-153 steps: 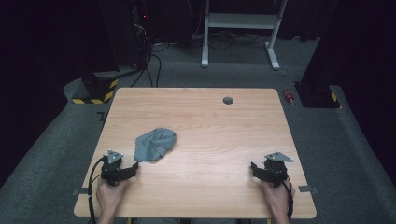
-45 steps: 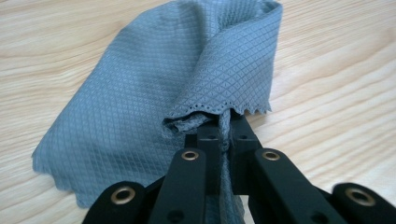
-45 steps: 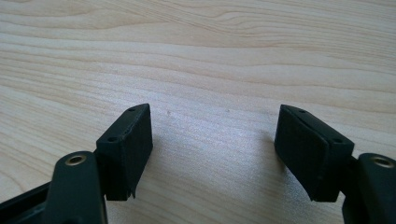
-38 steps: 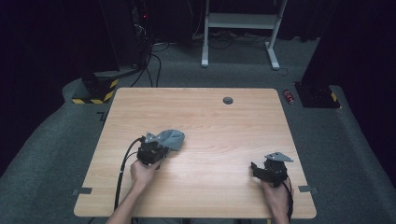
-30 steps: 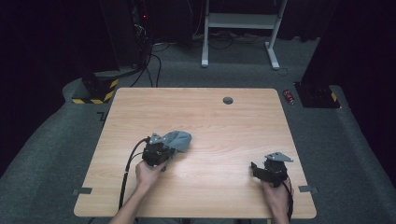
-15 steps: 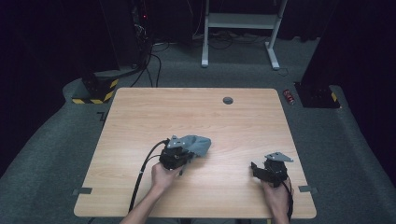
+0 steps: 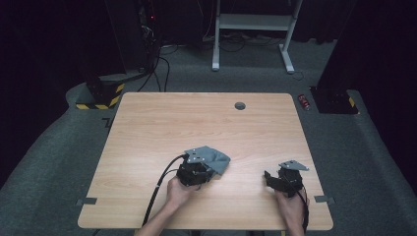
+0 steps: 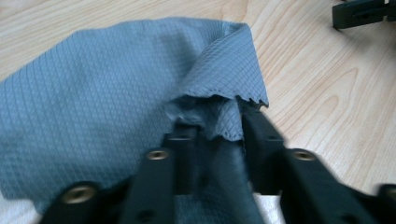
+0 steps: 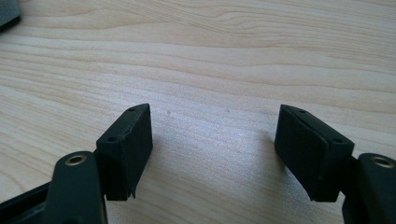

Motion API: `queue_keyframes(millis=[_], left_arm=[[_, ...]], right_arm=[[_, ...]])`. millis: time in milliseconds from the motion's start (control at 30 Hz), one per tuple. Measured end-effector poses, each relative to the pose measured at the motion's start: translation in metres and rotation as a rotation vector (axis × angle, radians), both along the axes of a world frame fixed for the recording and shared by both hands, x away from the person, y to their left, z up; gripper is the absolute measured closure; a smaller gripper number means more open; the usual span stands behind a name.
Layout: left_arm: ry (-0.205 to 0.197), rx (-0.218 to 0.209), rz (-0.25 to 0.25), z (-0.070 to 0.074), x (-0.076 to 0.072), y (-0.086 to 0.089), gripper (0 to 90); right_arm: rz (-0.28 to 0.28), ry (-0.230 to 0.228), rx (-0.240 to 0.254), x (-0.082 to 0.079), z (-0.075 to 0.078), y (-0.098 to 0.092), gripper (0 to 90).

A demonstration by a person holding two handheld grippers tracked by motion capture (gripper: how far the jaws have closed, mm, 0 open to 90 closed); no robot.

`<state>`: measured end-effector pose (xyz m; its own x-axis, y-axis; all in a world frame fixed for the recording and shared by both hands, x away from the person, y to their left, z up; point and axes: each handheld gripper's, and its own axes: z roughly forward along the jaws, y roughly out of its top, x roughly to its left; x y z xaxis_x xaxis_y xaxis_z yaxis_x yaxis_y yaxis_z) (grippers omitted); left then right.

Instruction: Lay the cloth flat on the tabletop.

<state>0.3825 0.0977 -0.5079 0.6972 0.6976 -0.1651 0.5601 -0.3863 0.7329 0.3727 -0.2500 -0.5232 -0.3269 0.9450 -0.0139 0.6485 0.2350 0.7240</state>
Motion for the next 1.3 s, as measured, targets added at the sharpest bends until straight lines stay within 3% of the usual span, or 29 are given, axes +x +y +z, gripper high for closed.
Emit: queue_keyframes(millis=[167,400,467,567,633,667,700,833,967,1100,1167,1300], left_arm=[[0.008,-0.038,0.044,0.000,-0.011,0.012,43.8],[0.021,-0.054,0.081,-0.002,-0.024,0.038,34.0],[0.029,-0.080,0.101,-0.004,-0.030,0.049,33.9],[0.021,-0.062,0.135,-0.009,-0.033,0.059,33.8],[0.020,-0.054,0.153,-0.011,-0.033,0.062,34.0],[0.019,-0.045,0.169,-0.013,-0.032,0.063,34.4],[0.004,-0.030,0.196,-0.015,-0.033,0.065,35.0],[-0.037,0.019,0.221,-0.016,-0.035,0.062,34.8],[-0.081,0.040,0.240,-0.019,-0.037,0.059,34.6],[-0.122,0.123,0.245,-0.019,-0.040,0.050,33.2],[-0.116,0.116,0.244,-0.019,-0.039,0.051,32.5],[-0.117,0.117,0.249,-0.019,-0.039,0.050,32.0]], right_arm=[[0.000,0.000,0.000,0.000,0.000,0.000,27.7],[-0.004,-0.004,0.002,0.000,0.000,0.000,30.1],[0.009,-0.011,-0.002,0.000,0.000,0.001,35.4],[0.012,-0.009,0.002,0.000,0.002,0.006,48.6],[0.012,-0.002,-0.003,0.000,0.003,0.009,51.0],[0.028,0.008,0.005,-0.001,0.004,0.014,54.1],[0.091,0.011,0.047,-0.005,0.006,0.026,57.7],[0.228,0.000,0.082,-0.010,0.015,0.057,57.5],[0.347,-0.030,0.121,-0.011,0.028,0.096,55.9],[0.429,-0.031,0.105,-0.006,0.034,0.130,53.6],[0.461,-0.035,0.083,-0.002,0.036,0.146,53.1],[0.470,-0.030,0.042,0.005,0.033,0.163,55.2]])
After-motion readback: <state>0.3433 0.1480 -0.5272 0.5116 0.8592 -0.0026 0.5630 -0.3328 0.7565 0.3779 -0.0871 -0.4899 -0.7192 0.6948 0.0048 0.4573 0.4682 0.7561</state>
